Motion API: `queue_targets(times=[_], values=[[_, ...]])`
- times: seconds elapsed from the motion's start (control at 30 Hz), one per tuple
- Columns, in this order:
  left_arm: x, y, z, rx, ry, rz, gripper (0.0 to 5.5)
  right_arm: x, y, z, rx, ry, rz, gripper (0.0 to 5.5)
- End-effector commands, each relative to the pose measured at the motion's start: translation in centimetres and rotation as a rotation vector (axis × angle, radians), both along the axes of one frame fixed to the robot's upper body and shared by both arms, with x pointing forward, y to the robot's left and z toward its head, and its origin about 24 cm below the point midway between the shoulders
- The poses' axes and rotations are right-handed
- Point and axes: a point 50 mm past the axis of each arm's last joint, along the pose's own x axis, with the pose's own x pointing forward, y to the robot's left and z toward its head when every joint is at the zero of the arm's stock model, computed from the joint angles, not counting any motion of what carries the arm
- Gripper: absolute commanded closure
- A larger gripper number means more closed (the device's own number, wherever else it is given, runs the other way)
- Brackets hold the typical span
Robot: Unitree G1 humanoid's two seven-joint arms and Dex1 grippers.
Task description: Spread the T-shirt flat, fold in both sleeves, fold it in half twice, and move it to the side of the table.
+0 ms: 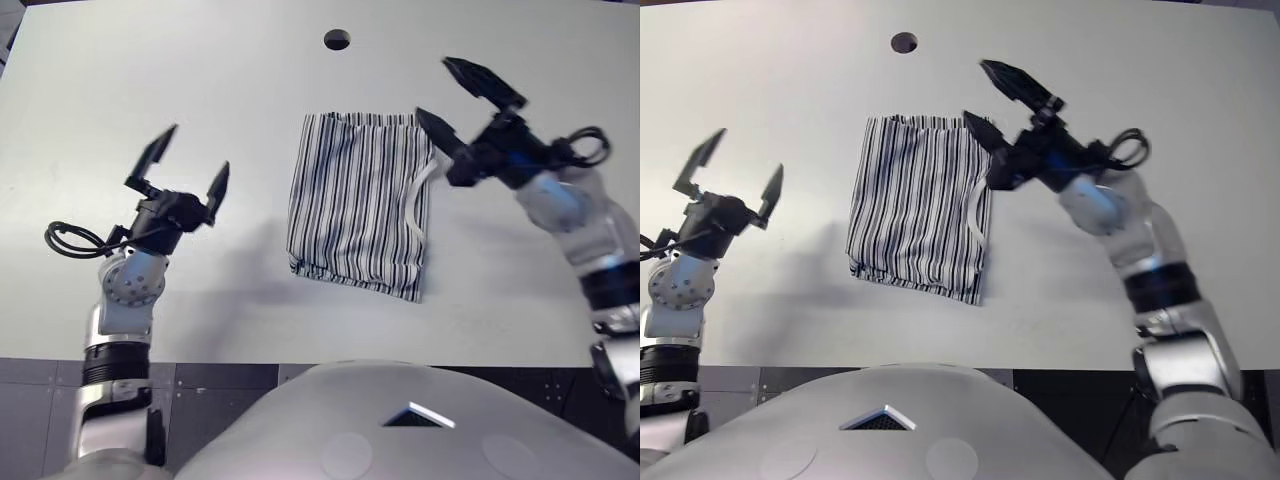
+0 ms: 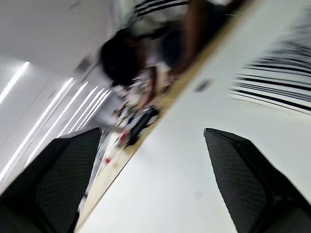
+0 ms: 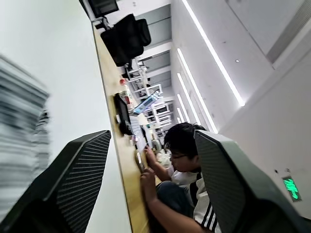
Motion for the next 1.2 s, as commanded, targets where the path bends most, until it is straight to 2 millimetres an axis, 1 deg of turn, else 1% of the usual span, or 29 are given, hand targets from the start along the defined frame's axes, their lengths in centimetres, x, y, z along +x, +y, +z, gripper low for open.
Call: queue_targets(times=[0.03,0.1,0.17,0.23,0.3,0.37,0.43,0.5,0.57,0.73,0.77,0.8,0.83,0.87,0.9,0.97,1.0,1.07,1.2], values=[[-2.0,-1.3,-1.1,0.308,0.198,-0.316,1.58,-6.9,-2.8,-1.5,-0.283,0.308,0.103,2.32],[-2.5,-1.2,-1.5,0.375,0.270,-0.379,1.58,-8.3,-2.9,-2.3,-0.377,0.366,0.133,2.32],[-2.7,-1.1,-1.6,0.408,0.312,-0.416,1.58,-8.9,-2.5,-2.7,-0.430,0.395,0.166,2.32],[-2.9,-0.9,-1.8,0.462,0.347,-0.466,1.29,-9.3,-1.5,-3.7,-0.471,0.422,0.223,2.32],[-3.0,-1.1,-2.4,0.498,0.383,-0.519,1.29,-9.7,-0.2,-5.2,-0.504,0.453,0.291,2.32],[-3.0,-2.0,-3.1,0.505,0.411,-0.579,1.29,-9.5,1.0,-6.6,-0.512,0.468,0.334,2.32],[-2.8,-3.0,-3.7,0.508,0.421,-0.642,1.29,-8.8,1.9,-7.8,-0.525,0.462,0.351,2.32],[-2.7,-3.9,-4.0,0.509,0.425,-0.711,1.29,-8.3,2.3,-8.8,-0.542,0.469,0.367,2.32],[-2.9,-4.3,-4.3,0.517,0.444,-0.766,1.29,-8.5,2.5,-9.3,-0.550,0.486,0.392,2.32],[-3.3,-4.6,-5.1,0.529,0.493,-0.842,1.29,-8.6,2.9,-9.2,-0.524,0.483,0.403,2.32],[-3.3,-4.6,-5.3,0.532,0.501,-0.851,1.48,-8.6,2.8,-9.1,-0.523,0.482,0.400,2.32],[-3.3,-4.4,-5.4,0.536,0.511,-0.855,1.52,-8.5,2.7,-9.0,-0.520,0.483,0.396,2.32],[-3.3,-4.2,-5.5,0.540,0.519,-0.858,1.80,-8.5,2.7,-9.0,-0.514,0.485,0.392,2.32],[-3.4,-4.0,-5.6,0.542,0.525,-0.859,1.87,-8.5,2.6,-8.9,-0.505,0.488,0.387,2.51],[-3.4,-3.9,-5.7,0.541,0.529,-0.861,1.94,-8.4,2.4,-8.7,-0.497,0.490,0.382,2.53],[-3.4,-3.9,-5.7,0.536,0.530,-0.866,2.37,-8.1,2.1,-8.4,-0.492,0.488,0.371,3.00],[-3.4,-4.0,-5.8,0.534,0.530,-0.867,2.42,-8.0,1.9,-8.2,-0.488,0.487,0.364,3.07],[-3.4,-3.9,-5.9,0.530,0.530,-0.867,2.88,-7.6,1.4,-7.8,-0.480,0.483,0.339,3.54],[-3.6,-4.0,-6.2,0.524,0.529,-0.875,3.48,-6.6,0.2,-7.0,-0.477,0.460,0.273,4.15]])
